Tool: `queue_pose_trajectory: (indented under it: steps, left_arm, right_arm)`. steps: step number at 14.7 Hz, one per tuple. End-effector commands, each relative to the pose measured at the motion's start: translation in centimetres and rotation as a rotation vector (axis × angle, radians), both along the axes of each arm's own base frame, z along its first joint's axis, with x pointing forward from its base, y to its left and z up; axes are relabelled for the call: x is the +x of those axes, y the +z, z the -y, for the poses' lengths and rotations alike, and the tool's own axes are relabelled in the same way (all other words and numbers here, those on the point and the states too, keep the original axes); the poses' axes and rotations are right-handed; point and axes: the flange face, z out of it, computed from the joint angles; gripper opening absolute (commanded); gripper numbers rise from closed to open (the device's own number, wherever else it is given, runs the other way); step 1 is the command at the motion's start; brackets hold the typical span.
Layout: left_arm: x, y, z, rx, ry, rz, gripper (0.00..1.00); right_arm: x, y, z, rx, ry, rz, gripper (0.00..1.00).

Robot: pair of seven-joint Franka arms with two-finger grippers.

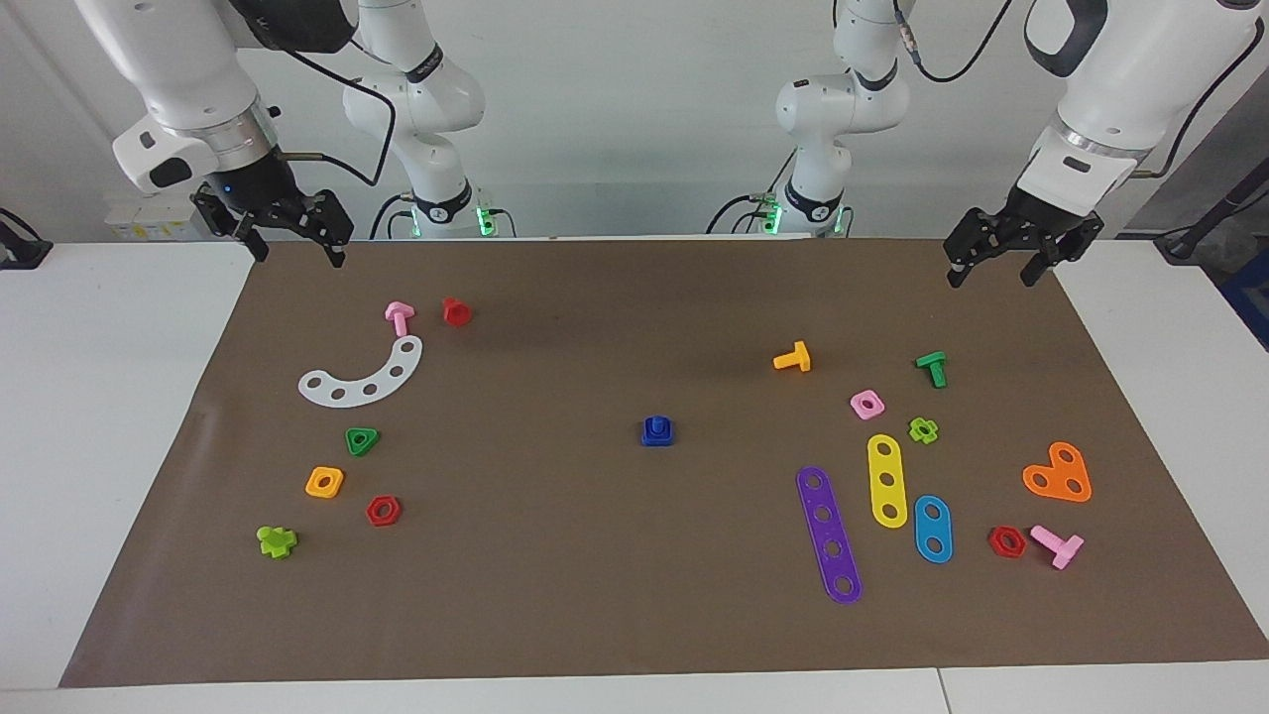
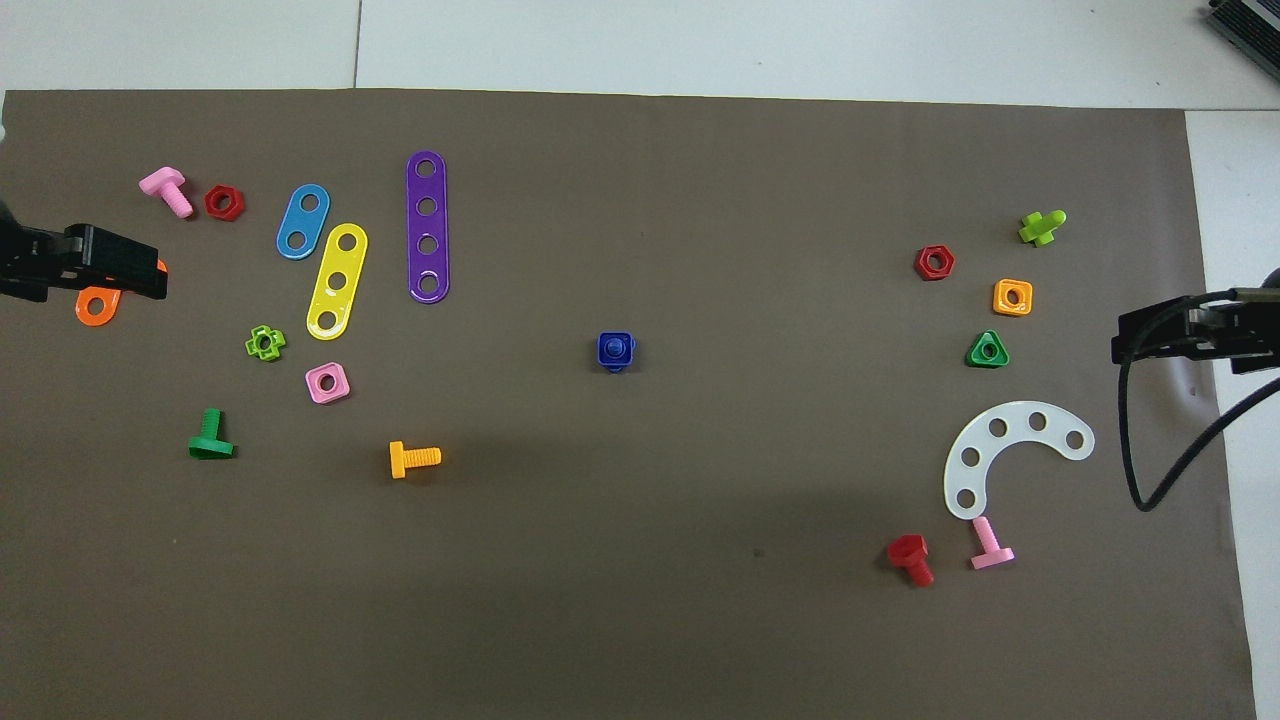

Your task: Unscrew and place screws in storage area

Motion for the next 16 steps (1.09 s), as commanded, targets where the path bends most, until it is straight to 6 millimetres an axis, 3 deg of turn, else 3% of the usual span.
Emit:
queue_pose_trajectory:
  steps: [1, 11, 14, 16]
  left_arm:
    - [-0.7, 0.1, -0.5, 0.017, -0.006, 0.007, 1.0]
    - [-0.6, 0.0, -0.7, 0.017, 0.003, 0.013, 1.0]
    - [-0.7, -0.5, 0.3, 0.015, -0.006, 0.025, 1.0]
    - [-1.0, -0.9, 2.4, 0.013, 0.0, 0.029, 1.0]
  right_arm:
    - [-0.6, 0.3, 0.1, 0.011, 0.02, -0.004, 1.0]
    - [-0.6, 0.3, 0.1, 0.011, 0.02, -0.004, 1.0]
    - [-0.6, 0.3, 0.1, 0.009, 0.02, -0.004, 1.0]
    - [-0.6, 0.3, 0.1, 0.009, 0.02, -0.006, 1.0]
